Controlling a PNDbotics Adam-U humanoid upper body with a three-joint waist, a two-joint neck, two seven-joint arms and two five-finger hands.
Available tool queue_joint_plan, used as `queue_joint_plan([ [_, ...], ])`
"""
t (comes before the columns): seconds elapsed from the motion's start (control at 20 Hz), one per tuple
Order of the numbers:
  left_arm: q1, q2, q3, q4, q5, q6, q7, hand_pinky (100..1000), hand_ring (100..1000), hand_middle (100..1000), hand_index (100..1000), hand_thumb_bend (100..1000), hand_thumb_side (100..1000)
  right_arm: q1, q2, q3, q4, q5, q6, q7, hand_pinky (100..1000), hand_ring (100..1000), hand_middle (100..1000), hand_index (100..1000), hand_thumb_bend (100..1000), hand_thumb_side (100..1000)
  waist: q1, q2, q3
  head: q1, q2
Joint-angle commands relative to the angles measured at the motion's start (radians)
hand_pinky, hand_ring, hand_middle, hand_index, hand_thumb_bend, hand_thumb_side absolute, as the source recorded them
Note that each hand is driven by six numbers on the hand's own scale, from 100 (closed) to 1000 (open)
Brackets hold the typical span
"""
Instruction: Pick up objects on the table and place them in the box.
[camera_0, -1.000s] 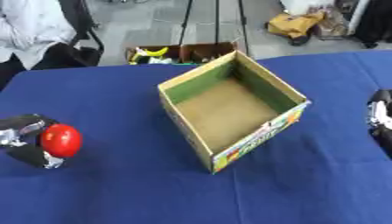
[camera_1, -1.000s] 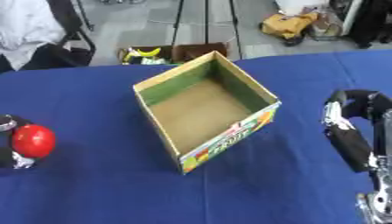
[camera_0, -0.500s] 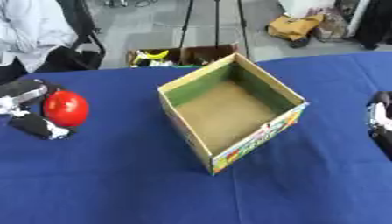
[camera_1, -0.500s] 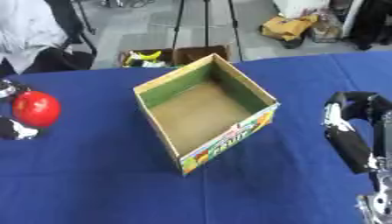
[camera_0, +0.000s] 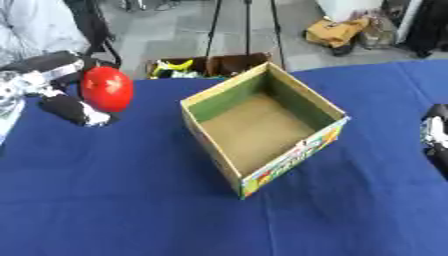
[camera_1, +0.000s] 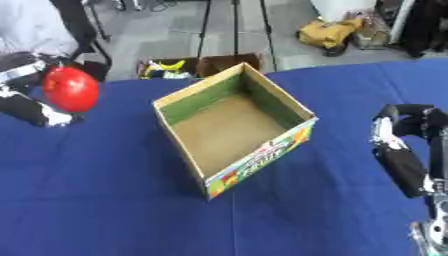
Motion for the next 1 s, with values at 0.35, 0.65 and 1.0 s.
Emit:
queue_joint_plan([
  [0.35,-0.142,-0.171,-0.026,0.089,-0.063,-0.029,-0.015,100,482,627,729,100,355,-0.01,-0.015,0.013,-0.021,-0.014,-0.006,0.017,729,510,408,644,100,490,0.005,-0.024,-0.022,0.025,-0.003],
  [0.65,-0.187,-0.269,-0.03,0.166,-0.121,-0.023,0.019,100,483,622,722,100,351,-0.014,-0.013,0.019,-0.021,-0.017,-0.008,0.025,730,510,408,644,100,488,0.01,-0.017,-0.037,0.039,-0.008],
  [1.0,-0.206,-0.386,-0.01,0.285,-0.237,-0.024,0.075,100,481,606,711,100,364,-0.028,-0.011,0.028,-0.021,-0.02,-0.013,0.035,730,510,408,644,100,489,0.013,-0.001,-0.062,0.055,-0.012],
])
